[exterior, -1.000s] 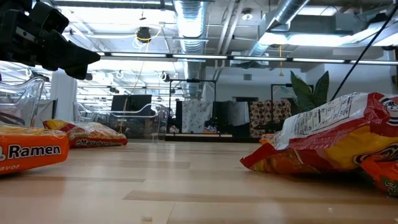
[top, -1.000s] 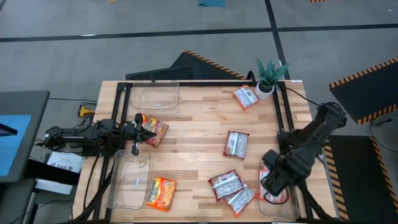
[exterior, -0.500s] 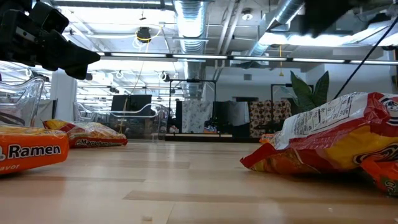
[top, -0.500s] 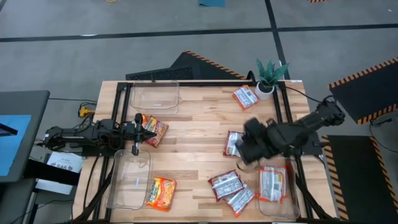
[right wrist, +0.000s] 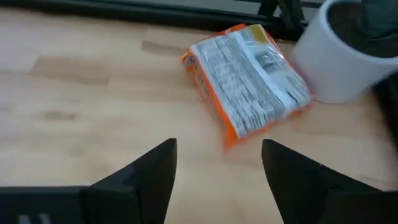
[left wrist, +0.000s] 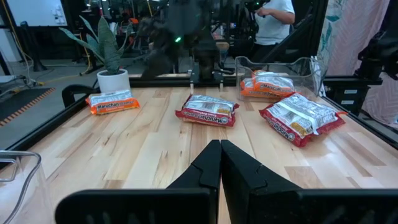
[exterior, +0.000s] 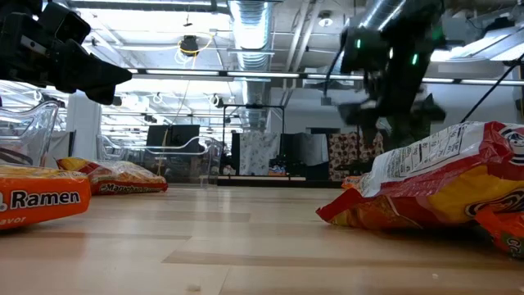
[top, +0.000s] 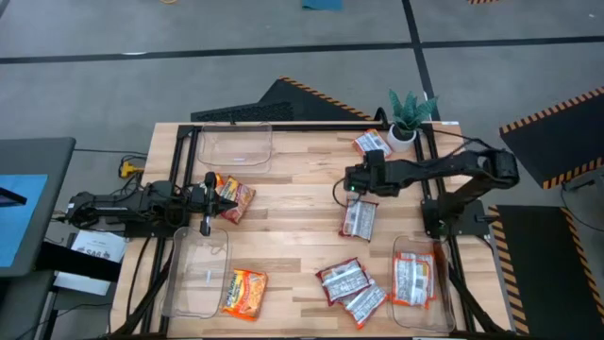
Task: Sort Maruchan noodles
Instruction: Put the orange noodle pack into the bottom right transparent bin
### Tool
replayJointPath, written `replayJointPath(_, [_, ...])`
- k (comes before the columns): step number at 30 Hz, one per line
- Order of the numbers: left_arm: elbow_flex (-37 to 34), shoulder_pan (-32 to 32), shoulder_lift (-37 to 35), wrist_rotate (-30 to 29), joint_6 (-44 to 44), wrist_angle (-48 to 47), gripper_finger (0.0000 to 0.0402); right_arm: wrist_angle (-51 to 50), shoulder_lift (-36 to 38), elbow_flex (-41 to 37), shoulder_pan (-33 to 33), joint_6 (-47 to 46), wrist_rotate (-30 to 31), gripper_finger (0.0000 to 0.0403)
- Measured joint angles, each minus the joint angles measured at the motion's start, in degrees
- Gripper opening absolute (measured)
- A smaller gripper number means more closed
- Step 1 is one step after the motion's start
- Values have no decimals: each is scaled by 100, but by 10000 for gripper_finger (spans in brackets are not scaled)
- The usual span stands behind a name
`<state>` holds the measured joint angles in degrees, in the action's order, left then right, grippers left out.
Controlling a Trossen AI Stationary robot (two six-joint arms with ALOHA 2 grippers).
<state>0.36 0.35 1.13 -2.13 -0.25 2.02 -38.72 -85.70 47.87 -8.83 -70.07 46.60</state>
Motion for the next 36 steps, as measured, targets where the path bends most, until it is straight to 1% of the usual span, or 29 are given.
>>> replayJointPath(4, [0,-1,0,0,0,2,0,901,-222,-398,-421,341,16,260])
replayJointPath(6, [1,0,0,-1,0,1,0,1128,-383,-402,-582,548,146,260])
replayJointPath(10, [1,1,0,0,0,2,0,1414,-864,-279,-853,835,197,260])
replayJointPath(17, [1,0,0,0,0,1,0,1377,-1803,126,-1163,930,682,260])
replayJointPath(24, [2,1,0,2,0,2,0,1311,-2411,457,-1385,1354,808,259])
replayJointPath(26, [1,-1,0,0,0,2,0,1163,-2502,543,-1389,1361,810,251])
replayJointPath(28, [0,0,0,2,0,0,0,1002,-2530,598,-1374,1331,811,231])
replayJointPath(30, [1,0,-1,0,0,2,0,886,-2526,625,-1366,1329,801,194])
replayJointPath(32, [2,1,0,0,0,0,0,747,-2494,624,-1316,1319,768,140])
replayJointPath(35, [2,-1,0,2,0,1,0,521,-2413,619,-1207,1317,709,41])
replayJointPath(36, [1,0,0,0,0,0,0,443,-2374,614,-1149,1356,691,22])
